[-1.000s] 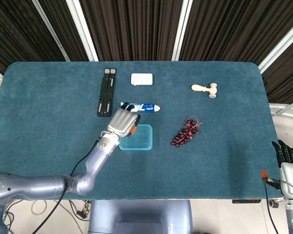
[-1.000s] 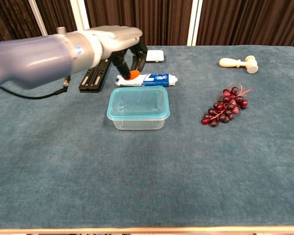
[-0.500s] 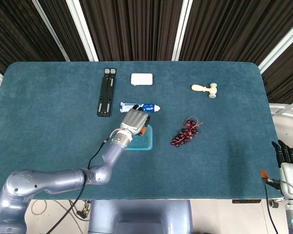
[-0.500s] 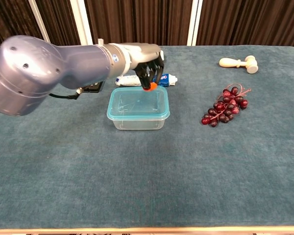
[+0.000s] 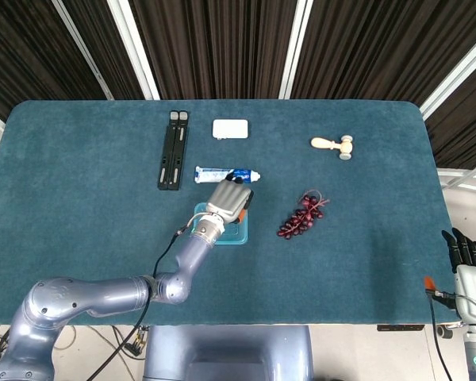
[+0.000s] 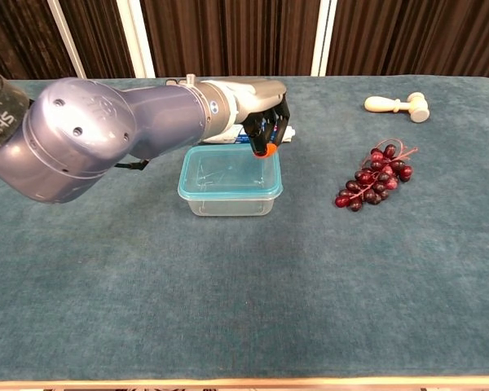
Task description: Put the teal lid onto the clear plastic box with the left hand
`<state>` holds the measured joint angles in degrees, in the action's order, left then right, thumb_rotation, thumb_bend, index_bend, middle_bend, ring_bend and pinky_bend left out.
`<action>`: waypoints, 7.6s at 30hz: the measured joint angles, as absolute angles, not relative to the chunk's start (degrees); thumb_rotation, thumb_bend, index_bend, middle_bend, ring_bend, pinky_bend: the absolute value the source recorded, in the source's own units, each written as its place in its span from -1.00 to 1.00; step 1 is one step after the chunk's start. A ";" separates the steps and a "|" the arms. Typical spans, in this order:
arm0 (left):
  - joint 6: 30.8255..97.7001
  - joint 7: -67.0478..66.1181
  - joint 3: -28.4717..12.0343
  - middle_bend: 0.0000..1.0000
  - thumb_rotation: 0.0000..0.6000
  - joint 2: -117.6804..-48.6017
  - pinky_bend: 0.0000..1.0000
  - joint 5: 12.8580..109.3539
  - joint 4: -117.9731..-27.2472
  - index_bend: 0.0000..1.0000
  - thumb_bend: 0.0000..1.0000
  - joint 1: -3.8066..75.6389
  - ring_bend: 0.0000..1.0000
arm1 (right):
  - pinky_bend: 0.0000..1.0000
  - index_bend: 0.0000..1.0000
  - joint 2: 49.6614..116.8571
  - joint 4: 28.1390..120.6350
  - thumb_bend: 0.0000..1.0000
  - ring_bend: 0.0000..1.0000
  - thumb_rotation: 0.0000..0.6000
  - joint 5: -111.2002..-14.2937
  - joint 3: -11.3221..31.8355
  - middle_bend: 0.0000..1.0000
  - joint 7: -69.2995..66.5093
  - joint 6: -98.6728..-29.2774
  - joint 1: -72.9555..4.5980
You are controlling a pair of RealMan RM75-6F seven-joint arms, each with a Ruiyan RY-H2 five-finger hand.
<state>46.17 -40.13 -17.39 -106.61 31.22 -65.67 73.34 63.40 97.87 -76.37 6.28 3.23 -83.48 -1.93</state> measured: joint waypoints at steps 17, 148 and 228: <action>49.99 -48.67 -16.18 0.12 1.00 -107.26 -0.78 27.35 -65.19 0.36 0.05 75.90 -0.61 | -1.00 -0.91 63.48 98.08 -0.28 -1.00 1.00 -75.88 6.38 -1.00 3.35 -83.26 -1.96; 57.31 -52.60 -7.48 0.13 1.00 -100.90 -0.80 39.76 -86.62 0.39 0.04 67.50 -0.61 | -1.00 -0.91 63.31 98.71 -0.28 -1.00 1.00 -75.13 6.58 -1.00 4.29 -83.53 -1.75; 54.27 -51.06 -4.81 0.13 1.00 -106.86 -0.80 48.15 -74.24 0.40 0.04 62.44 -0.61 | -1.00 -0.91 63.10 99.27 -0.28 -1.00 1.00 -74.62 6.67 -1.00 3.97 -83.27 -1.72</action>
